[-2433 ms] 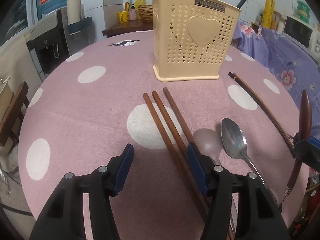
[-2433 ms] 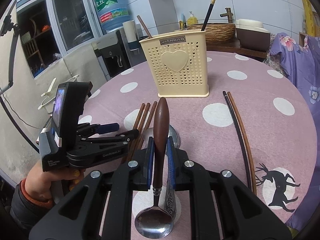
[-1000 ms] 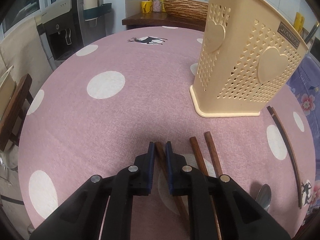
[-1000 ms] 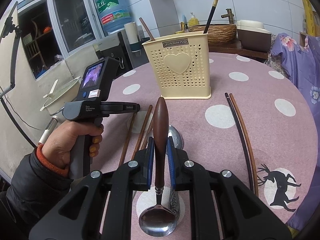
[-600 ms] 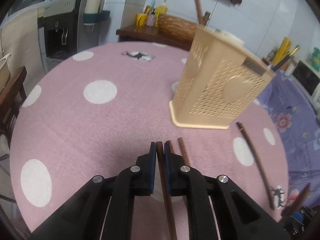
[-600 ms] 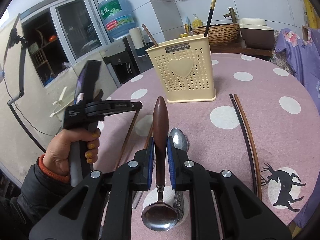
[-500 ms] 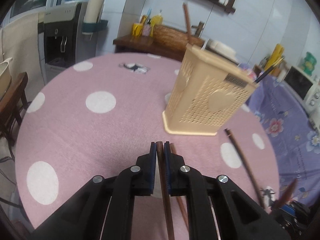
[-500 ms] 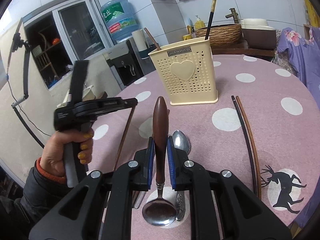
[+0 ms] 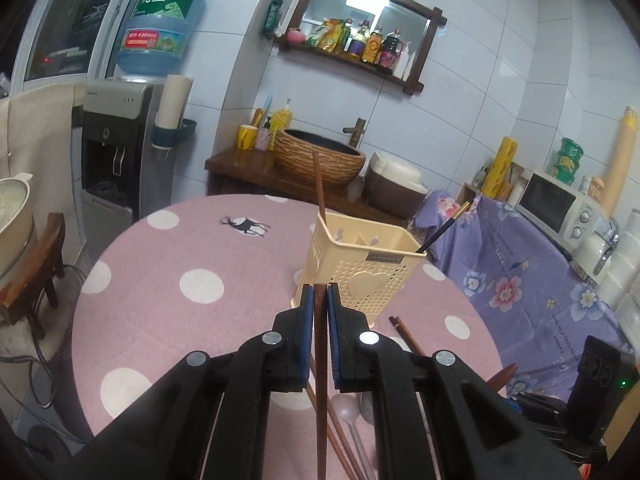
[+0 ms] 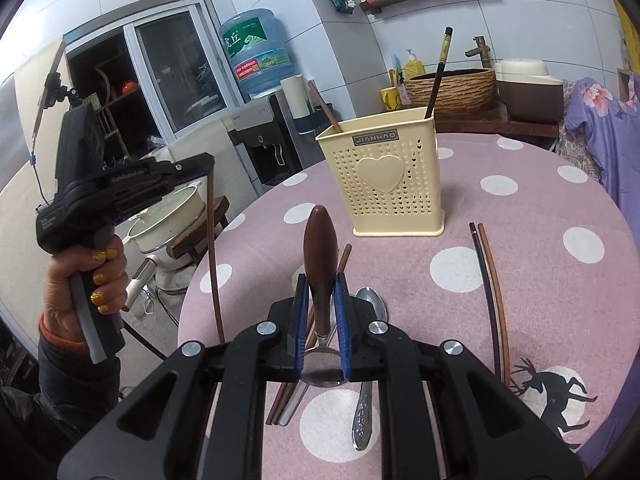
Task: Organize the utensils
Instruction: 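Grasp and lift a brown chopstick with the left gripper while the right gripper holds the spoon, then carry the brown chopstick with the left gripper while the right gripper carries the spoon over the holder, then lower the chopstick and spoon into the beige holder and open both grippers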
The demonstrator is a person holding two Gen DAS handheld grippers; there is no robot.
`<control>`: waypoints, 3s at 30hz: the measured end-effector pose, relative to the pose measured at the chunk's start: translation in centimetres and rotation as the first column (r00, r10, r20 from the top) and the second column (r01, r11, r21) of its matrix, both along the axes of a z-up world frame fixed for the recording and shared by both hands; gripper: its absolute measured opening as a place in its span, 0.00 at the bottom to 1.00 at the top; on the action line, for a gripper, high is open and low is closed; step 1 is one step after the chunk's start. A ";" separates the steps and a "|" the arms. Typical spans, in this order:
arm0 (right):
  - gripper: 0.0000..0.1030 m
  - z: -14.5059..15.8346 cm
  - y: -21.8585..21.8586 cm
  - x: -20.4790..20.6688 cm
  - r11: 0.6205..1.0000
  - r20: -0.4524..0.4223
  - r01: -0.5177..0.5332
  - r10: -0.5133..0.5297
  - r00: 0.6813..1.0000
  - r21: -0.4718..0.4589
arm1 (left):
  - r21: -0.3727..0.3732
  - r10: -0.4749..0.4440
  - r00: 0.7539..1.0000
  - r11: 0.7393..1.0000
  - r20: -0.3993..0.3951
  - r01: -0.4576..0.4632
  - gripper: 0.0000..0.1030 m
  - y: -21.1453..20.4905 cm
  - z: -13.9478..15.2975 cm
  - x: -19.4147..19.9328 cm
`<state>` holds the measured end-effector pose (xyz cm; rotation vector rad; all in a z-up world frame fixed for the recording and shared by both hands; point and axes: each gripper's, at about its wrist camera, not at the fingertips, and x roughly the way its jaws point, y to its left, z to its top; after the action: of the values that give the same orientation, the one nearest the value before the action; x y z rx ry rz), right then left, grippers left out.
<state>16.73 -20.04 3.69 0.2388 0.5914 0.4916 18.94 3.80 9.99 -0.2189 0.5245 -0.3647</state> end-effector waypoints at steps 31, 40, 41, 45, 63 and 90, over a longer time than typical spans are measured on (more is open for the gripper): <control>0.13 6.4 0.3 4.2 0.998 0.074 0.018 -0.013 0.997 -0.065 | 0.026 -0.075 0.990 0.997 0.123 0.072 0.08 -2.5 7.5 1.9; 0.13 15.1 0.1 9.3 0.986 0.231 0.145 -0.123 0.965 -0.080 | 0.054 -0.017 0.966 0.999 0.257 0.004 0.08 -5.2 15.5 4.8; 0.13 15.8 0.1 10.0 0.983 0.242 0.168 -0.144 0.959 -0.080 | 0.047 -0.001 0.964 0.999 0.265 -0.012 0.08 -5.4 16.1 5.5; 0.13 17.1 0.4 13.5 0.969 0.256 0.235 -0.207 0.944 -0.081 | 0.044 0.046 0.959 0.997 0.280 -0.060 0.08 -6.5 17.1 8.1; 0.13 8.2 3.4 18.8 0.923 0.208 0.312 -0.267 0.941 -0.225 | 0.121 0.085 0.979 0.987 0.186 -0.108 0.08 -8.0 7.7 11.9; 0.44 5.0 3.2 13.9 0.915 0.268 0.294 -0.220 0.938 -0.277 | 0.092 0.103 0.987 0.989 0.125 -0.115 0.60 -4.2 2.4 7.4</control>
<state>30.64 -16.87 8.65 -0.0459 0.3937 0.1583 26.35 -0.36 12.41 -0.1281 0.4087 -0.2426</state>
